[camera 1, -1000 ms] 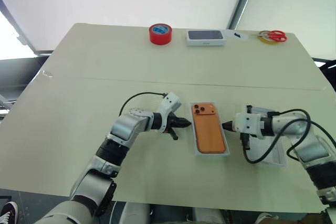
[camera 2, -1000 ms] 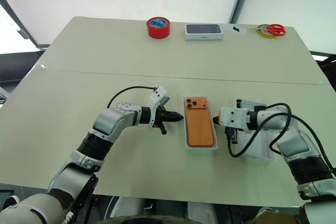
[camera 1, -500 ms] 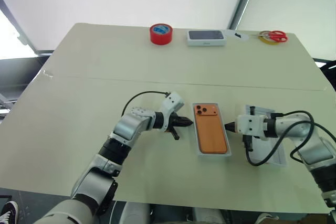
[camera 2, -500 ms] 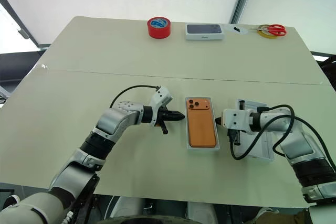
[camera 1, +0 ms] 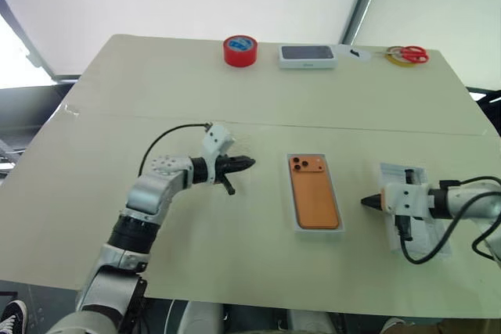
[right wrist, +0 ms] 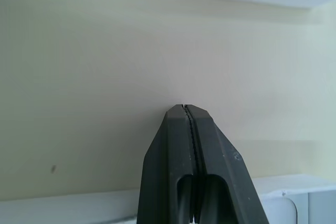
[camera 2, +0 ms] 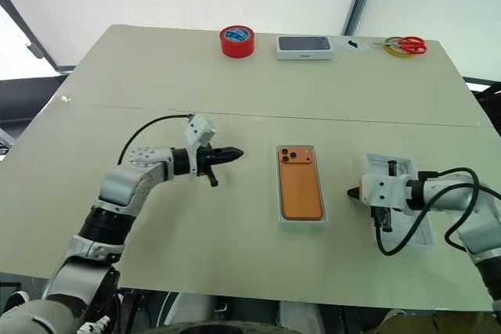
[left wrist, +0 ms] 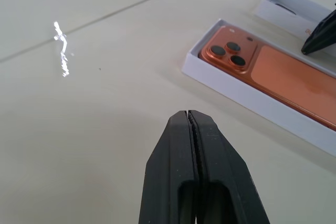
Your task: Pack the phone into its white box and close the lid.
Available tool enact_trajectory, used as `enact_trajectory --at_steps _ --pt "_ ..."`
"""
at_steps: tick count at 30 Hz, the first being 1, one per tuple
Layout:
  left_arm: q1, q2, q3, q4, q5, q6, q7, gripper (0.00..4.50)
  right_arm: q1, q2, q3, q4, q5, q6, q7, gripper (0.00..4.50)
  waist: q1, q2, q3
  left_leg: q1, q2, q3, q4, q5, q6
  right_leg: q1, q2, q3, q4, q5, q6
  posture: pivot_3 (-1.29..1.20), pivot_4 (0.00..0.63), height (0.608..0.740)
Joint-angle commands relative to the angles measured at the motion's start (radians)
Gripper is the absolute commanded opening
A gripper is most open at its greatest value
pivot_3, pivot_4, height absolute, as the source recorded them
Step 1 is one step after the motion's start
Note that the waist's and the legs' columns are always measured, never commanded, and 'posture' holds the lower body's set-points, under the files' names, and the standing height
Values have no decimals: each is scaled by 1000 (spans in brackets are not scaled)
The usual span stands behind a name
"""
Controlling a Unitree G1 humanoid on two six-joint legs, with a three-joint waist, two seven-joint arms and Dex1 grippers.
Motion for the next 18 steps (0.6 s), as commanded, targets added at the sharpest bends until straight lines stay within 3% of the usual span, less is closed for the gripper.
enact_trajectory --at_steps 1,4,7,8,10,13,14,18 --pt "51 48 53 -89 -43 -49 -34 47 -1 -21 -58 -21 51 29 9 0 -1 0 0 0 0 0 0 0 0 0 0 0 0 0 0 0 150 740" --pt "92 101 76 -110 -63 -40 -54 47 10 -43 -70 -12 52 22 26 0 -1 2 1 0 0 0 0 -1 1 0 0 0 0 0 0 0 150 740" --pt "125 164 101 -133 -133 14 -120 782 -5 -23 -103 -56 140 172 37 0 0 2 1 0 0 0 0 -1 2 0 0 0 0 0 0 0 150 740" --pt "137 182 106 -147 -149 14 -140 1426 -13 -8 -115 -77 159 224 16 578 0 2 1 0 0 0 0 -2 3 0 0 0 0 0 0 0 150 740" --pt "169 209 114 -170 -147 -51 -176 2317 -10 16 -139 -144 210 333 -16 1292 -1 2 1 0 1 0 0 -2 3 0 0 0 0 0 0 0 150 740" --pt "218 231 156 -188 -163 -135 -213 3878 2 59 -197 -288 328 632 -110 2971 0 3 1 0 1 0 -1 -2 3 0 -1 0 -1 0 0 0 150 740" --pt "232 238 168 -188 -165 -162 -227 3895 9 70 -216 -329 345 714 -149 3368 1 3 1 0 1 -1 -1 -2 3 0 -1 0 -1 0 0 0 150 740" --pt "274 254 196 -168 -140 -312 -266 3895 55 100 -292 -484 360 1030 -332 3368 2 3 0 0 1 -1 -2 -3 4 0 -2 0 -2 0 -1 0 150 740"
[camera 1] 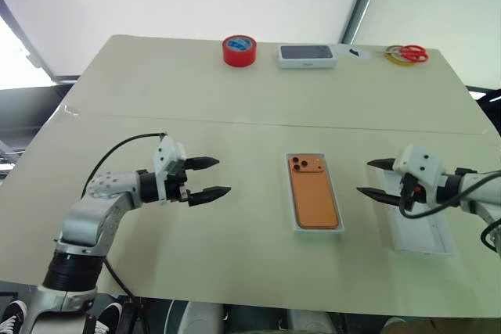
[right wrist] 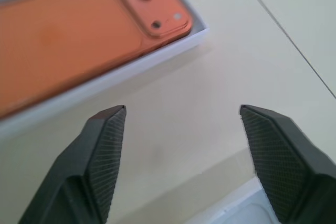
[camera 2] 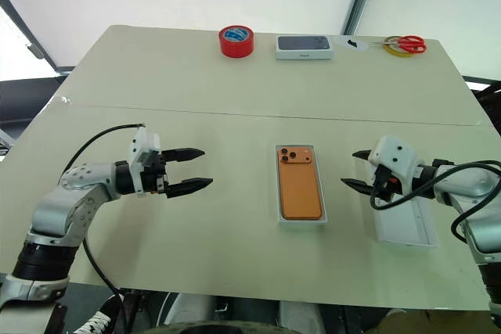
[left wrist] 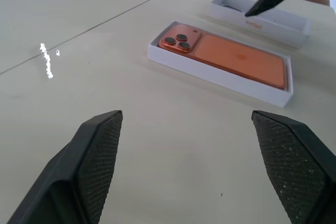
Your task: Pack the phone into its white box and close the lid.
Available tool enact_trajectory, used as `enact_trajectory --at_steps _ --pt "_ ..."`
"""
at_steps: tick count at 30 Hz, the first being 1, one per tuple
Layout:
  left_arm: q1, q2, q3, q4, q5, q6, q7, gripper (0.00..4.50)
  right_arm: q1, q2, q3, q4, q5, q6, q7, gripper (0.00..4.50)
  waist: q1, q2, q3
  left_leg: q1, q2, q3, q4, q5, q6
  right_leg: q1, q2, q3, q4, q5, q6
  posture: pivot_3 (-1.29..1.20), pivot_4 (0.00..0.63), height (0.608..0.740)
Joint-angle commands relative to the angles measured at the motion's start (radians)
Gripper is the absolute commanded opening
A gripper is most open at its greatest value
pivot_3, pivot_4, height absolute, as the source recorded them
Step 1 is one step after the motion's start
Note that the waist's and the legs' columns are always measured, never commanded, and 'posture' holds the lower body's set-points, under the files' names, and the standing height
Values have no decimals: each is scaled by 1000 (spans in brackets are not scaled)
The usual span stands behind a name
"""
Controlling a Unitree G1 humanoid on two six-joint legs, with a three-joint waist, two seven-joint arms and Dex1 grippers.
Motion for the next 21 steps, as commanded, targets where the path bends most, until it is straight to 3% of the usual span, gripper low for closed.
enact_trajectory --at_steps 1,7,11,15,21 --pt "21 16 43 -7 12 -153 -41 3895 29 19 -109 -143 38 312 -166 3368 1 0 0 0 0 0 0 -1 1 0 -1 0 0 0 0 0 150 740" --pt "5 20 36 66 2 -249 -110 3895 88 37 -184 -325 87 665 -271 3368 -4 2 -1 -1 -1 0 -3 -1 1 -2 -2 0 -1 0 -1 0 150 740" --pt "-16 21 14 91 -23 -235 -157 3895 73 -11 -143 -429 131 882 -291 3368 -6 3 -1 -1 -1 1 -4 -1 1 -3 -2 0 -1 0 -1 0 150 740" --pt "-9 11 2 73 -13 -272 -174 3895 -31 10 -109 -410 190 1068 -328 3368 -8 3 -1 -2 -1 1 -4 -1 2 -4 -2 0 -1 0 -1 0 150 740" --pt "4 5 -4 37 -18 -272 -162 3895 -155 32 -77 -243 327 1089 -471 3368 -10 3 -1 -2 -1 2 -6 -1 2 -5 -2 0 -1 -1 -1 0 150 740"
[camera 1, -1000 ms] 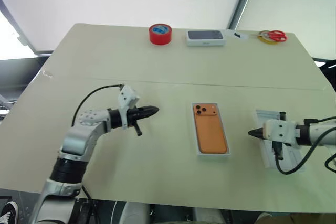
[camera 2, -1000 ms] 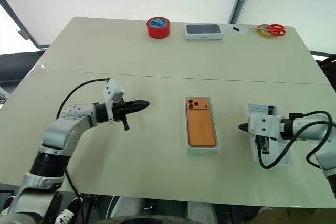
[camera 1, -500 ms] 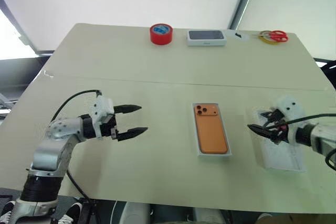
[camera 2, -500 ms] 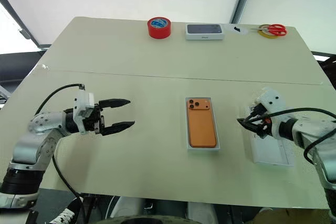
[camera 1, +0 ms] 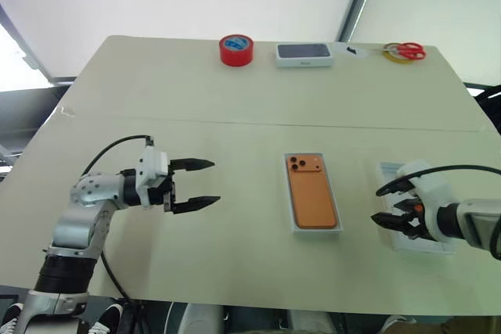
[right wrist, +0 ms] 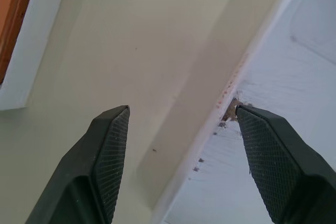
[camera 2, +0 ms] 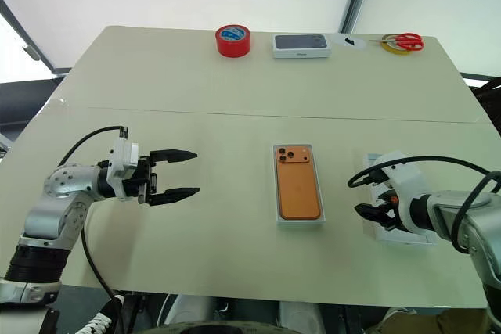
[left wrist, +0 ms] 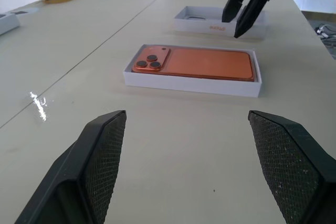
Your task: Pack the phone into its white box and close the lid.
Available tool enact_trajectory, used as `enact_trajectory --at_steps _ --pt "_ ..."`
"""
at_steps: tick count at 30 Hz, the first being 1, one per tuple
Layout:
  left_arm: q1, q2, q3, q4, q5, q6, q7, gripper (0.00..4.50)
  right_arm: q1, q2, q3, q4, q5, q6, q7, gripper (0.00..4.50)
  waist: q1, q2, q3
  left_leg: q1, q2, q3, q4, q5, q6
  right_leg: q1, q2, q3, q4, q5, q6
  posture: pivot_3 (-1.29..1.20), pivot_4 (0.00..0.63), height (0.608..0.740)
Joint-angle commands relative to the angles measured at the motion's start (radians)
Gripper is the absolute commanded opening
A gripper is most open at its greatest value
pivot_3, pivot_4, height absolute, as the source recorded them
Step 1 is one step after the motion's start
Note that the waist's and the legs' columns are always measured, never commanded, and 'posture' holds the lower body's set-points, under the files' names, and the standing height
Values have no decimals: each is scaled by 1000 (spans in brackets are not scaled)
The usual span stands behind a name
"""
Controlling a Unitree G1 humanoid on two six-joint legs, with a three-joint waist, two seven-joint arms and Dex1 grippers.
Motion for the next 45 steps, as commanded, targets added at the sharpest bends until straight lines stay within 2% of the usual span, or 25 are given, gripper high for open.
enact_trajectory --at_steps 1,10,13,18,27,35,39,42,45 --pt "4 -1 1 -46 -18 -7 13 3895 -84 7 18 102 92 7 -102 3368 -3 0 0 0 0 0 0 0 0 0 0 0 0 0 0 0 150 740" --pt "49 -1 5 -104 -18 7 62 3895 -144 7 78 234 305 7 -337 3368 -14 -1 -1 0 0 0 0 0 0 1 0 0 0 0 0 0 150 740" --pt "58 1 8 -118 -20 13 77 3895 -140 7 88 240 340 7 -402 2606 -15 -1 -1 0 0 0 0 0 0 1 1 0 0 0 0 0 150 740" --pt "66 0 8 -135 -26 30 97 3895 -161 16 97 245 371 7 -490 44 -16 -2 -1 0 0 0 0 0 0 1 2 0 0 0 0 0 150 740" --pt "31 -12 -7 -113 -13 17 107 3895 -223 30 114 233 327 7 -554 44 -17 -2 -1 0 0 0 0 0 1 0 2 0 0 0 0 0 150 740" --pt "13 -18 -13 -90 6 7 122 3895 -248 116 65 259 338 7 -591 44 -20 -3 -1 0 1 0 0 0 1 1 2 0 0 0 0 0 150 740" --pt "-4 -20 -16 -73 4 17 134 3895 -311 125 81 252 291 -23 -550 44 -20 -2 -1 0 1 1 -1 0 1 0 3 0 0 0 0 0 150 740" --pt "-10 2 -21 -71 -55 102 99 3024 -398 139 120 280 214 -169 -485 0 -21 -1 0 -2 1 2 -1 0 1 -3 3 2 1 0 0 0 150 740" --pt "-15 -15 -12 -64 -34 87 136 1487 -447 177 149 288 161 -313 -408 0 -20 0 0 -7 1 2 0 0 1 -9 4 2 3 0 1 0 150 740"
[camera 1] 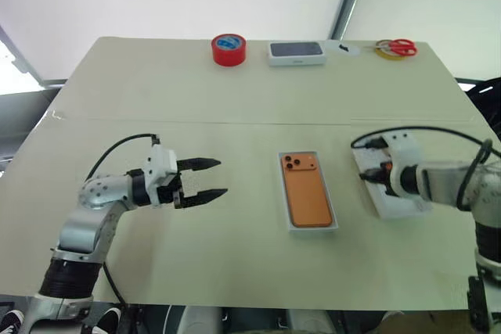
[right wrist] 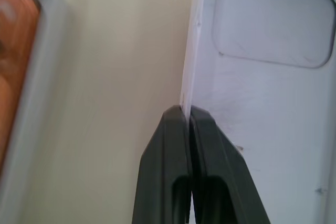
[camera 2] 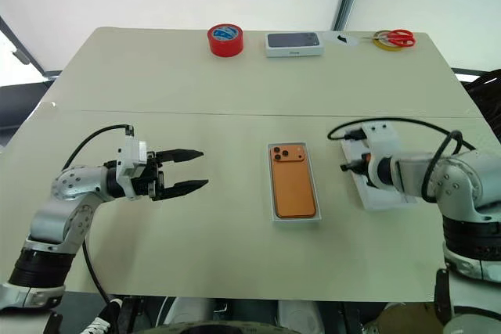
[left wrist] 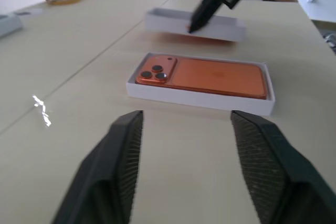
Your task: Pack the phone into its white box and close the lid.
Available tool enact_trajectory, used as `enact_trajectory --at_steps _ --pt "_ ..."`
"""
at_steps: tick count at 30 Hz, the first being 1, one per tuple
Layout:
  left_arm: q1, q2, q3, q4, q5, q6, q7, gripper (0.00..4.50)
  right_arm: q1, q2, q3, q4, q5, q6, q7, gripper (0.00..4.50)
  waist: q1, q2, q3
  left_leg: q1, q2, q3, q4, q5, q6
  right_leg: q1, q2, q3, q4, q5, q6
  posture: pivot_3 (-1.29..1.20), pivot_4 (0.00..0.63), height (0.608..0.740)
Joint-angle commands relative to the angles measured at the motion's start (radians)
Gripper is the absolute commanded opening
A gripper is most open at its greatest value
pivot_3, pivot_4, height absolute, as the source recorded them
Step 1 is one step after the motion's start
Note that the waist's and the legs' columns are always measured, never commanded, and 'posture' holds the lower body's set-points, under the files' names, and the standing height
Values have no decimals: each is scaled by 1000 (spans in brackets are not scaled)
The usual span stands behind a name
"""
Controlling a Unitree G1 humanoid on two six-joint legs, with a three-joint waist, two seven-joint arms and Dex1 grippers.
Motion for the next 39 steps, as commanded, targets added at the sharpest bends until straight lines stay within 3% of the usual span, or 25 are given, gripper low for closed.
enact_trajectory --at_steps 1,3,5,7,10,13,17,22,25,29,32,39 --pt "-16 -13 18 -11 -6 -9 33 1029 -47 37 10 -9 -54 -136 70 0 4 0 0 -1 0 0 0 0 0 -1 0 0 0 0 0 0 150 740" --pt "-21 -18 18 -14 -1 -2 52 21 -57 76 10 -14 -64 -169 91 0 9 -1 0 -2 0 -1 1 0 0 -1 1 0 0 0 0 0 150 740" --pt "-26 -17 15 -13 1 11 68 21 -82 171 -57 -8 -9 -180 89 0 5 -1 0 -4 0 -1 3 0 0 -2 1 -1 1 0 0 0 150 740" --pt "-56 -12 25 16 -74 183 111 21 -82 222 -70 -44 26 -200 127 0 4 -1 0 -6 0 -1 5 0 0 -3 0 -1 2 0 0 0 150 740" --pt "-59 -10 39 5 -109 228 109 888 -77 292 -98 -95 96 -197 148 0 4 -1 0 -6 0 -2 6 0 0 -3 0 -1 3 0 1 0 150 740" --pt "-47 -7 55 -33 -167 277 97 2444 -105 369 -150 -113 218 -180 133 0 2 -1 0 -7 0 -2 6 0 0 -4 0 -1 3 0 1 0 150 740" --pt "-34 -14 68 -58 -135 234 131 4461 -112 441 -211 -84 386 -165 50 0 4 0 0 -7 0 -2 6 0 0 -4 0 -1 3 0 0 0 150 740" --pt "-23 -5 66 -79 -139 254 141 4461 -29 448 -201 -54 706 -146 -106 0 5 -1 0 -7 0 -2 6 0 0 -4 0 -1 3 0 0 0 150 740" --pt "-23 -7 84 -72 -172 273 137 3638 29 402 -133 -66 903 -197 -178 0 1 0 0 -7 0 -2 6 0 0 -4 0 -1 3 0 0 0 150 740" --pt "-14 -12 85 -89 -165 241 138 1652 84 309 -42 -36 1119 -277 -263 0 -1 0 0 -6 0 -2 6 0 0 -4 0 -1 3 0 0 0 150 740" --pt "0 -10 77 -109 -177 254 135 129 129 301 -20 -15 1144 -317 -252 0 0 -1 0 -7 0 -2 6 0 0 -4 0 -1 3 0 0 0 150 740" --pt "13 -22 28 -150 -149 241 142 50 221 267 79 -50 1144 -294 -137 0 4 -1 0 -7 0 -2 6 0 0 -3 0 -1 3 0 0 0 150 740"
